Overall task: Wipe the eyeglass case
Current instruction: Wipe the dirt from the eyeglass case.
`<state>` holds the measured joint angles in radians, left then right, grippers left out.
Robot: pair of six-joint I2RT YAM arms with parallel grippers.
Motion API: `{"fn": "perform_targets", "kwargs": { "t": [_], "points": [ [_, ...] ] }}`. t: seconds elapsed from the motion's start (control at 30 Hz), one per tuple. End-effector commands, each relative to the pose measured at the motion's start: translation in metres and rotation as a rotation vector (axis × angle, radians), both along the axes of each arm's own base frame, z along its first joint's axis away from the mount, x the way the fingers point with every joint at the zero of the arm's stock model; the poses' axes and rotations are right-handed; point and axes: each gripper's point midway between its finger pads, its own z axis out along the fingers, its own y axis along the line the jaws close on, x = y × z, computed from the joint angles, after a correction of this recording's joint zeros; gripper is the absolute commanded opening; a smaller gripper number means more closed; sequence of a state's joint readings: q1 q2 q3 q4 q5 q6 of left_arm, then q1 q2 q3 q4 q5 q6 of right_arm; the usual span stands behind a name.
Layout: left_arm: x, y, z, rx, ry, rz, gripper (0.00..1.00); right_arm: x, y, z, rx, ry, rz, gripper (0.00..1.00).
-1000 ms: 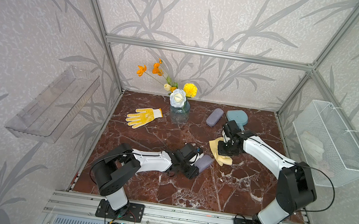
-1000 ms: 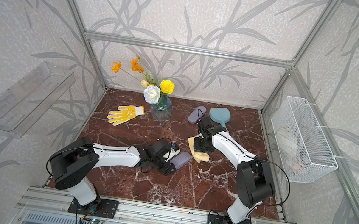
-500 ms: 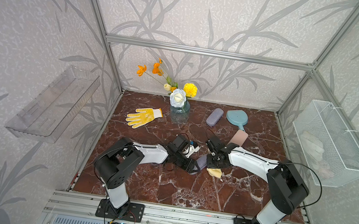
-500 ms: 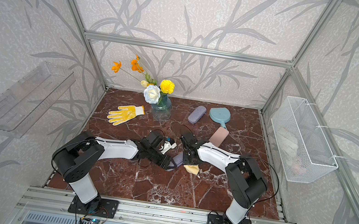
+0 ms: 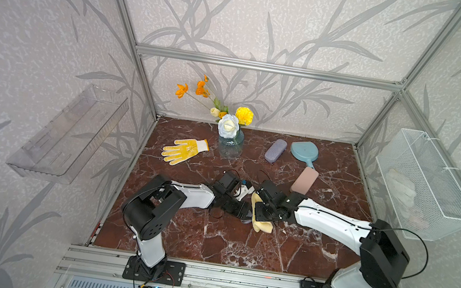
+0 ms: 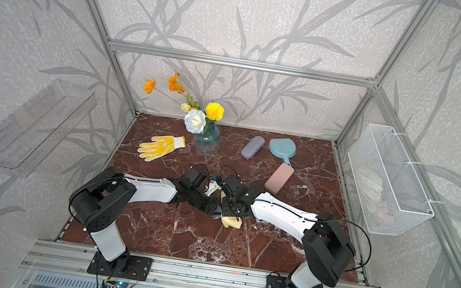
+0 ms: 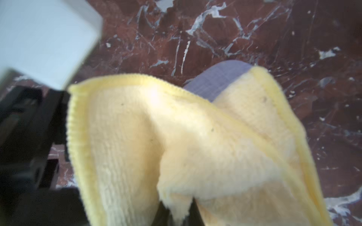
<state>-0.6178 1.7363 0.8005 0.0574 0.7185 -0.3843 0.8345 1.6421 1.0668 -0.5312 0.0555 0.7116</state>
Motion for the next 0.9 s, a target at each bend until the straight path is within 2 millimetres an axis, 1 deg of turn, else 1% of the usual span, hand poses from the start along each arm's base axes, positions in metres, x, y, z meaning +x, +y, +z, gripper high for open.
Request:
{"fn": "perform_targets", "kwargs": {
  "t": [0.0, 0.1, 0.17, 0.2, 0.27, 0.33, 0.37, 0.4, 0.47, 0.5, 0.57, 0.63, 0.7, 0.77, 0.83, 0.87],
  "points": [
    [-0.029, 0.01, -0.02, 0.034, 0.108, -0.033, 0.0, 0.054, -0.031, -0.016, -0.126, -0.105, -0.133, 0.0],
    [-0.032, 0.01, -0.019, 0.029, 0.11, -0.034, 0.0, 0.085, -0.06, -0.019, -0.201, -0.134, -0.193, 0.0],
    [-0.034, 0.011, -0.018, 0.027, 0.112, -0.036, 0.0, 0.098, -0.072, -0.016, -0.22, -0.146, -0.191, 0.0],
    [-0.035, 0.012, -0.018, 0.031, 0.114, -0.037, 0.0, 0.104, -0.075, -0.01, -0.223, -0.16, -0.186, 0.0],
    [-0.035, 0.014, -0.019, 0.042, 0.111, -0.037, 0.0, 0.107, -0.077, 0.003, -0.231, -0.189, -0.162, 0.0],
    [-0.035, 0.016, -0.021, 0.056, 0.108, -0.028, 0.0, 0.097, -0.074, 0.018, -0.201, -0.194, -0.129, 0.0],
    [-0.034, 0.017, -0.021, 0.058, 0.105, -0.025, 0.0, 0.087, -0.071, 0.029, -0.173, -0.199, -0.109, 0.0],
    [-0.033, 0.016, -0.021, 0.058, 0.104, -0.02, 0.0, 0.074, -0.066, 0.036, -0.159, -0.201, -0.08, 0.0],
    [-0.032, 0.015, -0.02, 0.051, 0.104, -0.016, 0.0, 0.046, -0.057, 0.045, -0.143, -0.204, -0.033, 0.0],
    [-0.031, 0.015, -0.02, 0.046, 0.107, -0.015, 0.0, 0.031, -0.053, 0.047, -0.126, -0.198, -0.02, 0.0],
    [-0.032, 0.013, -0.02, 0.036, 0.114, -0.018, 0.0, 0.006, -0.041, 0.045, -0.063, -0.168, -0.004, 0.0],
    [-0.033, 0.011, -0.019, 0.024, 0.122, -0.022, 0.0, -0.011, -0.028, 0.037, 0.029, -0.114, -0.028, 0.0],
    [-0.032, 0.01, -0.016, 0.011, 0.119, -0.023, 0.0, -0.018, -0.012, 0.028, 0.102, -0.078, -0.043, 0.0],
    [-0.034, 0.01, -0.015, 0.007, 0.121, -0.026, 0.0, -0.015, -0.007, 0.015, 0.111, -0.058, -0.067, 0.0],
    [-0.034, 0.011, -0.013, 0.005, 0.118, -0.024, 0.0, -0.003, -0.01, 0.003, 0.08, -0.054, -0.094, 0.0],
    [-0.034, 0.011, -0.012, 0.002, 0.115, -0.026, 0.0, 0.006, -0.017, -0.004, 0.064, -0.049, -0.111, 0.0]
  ]
}}
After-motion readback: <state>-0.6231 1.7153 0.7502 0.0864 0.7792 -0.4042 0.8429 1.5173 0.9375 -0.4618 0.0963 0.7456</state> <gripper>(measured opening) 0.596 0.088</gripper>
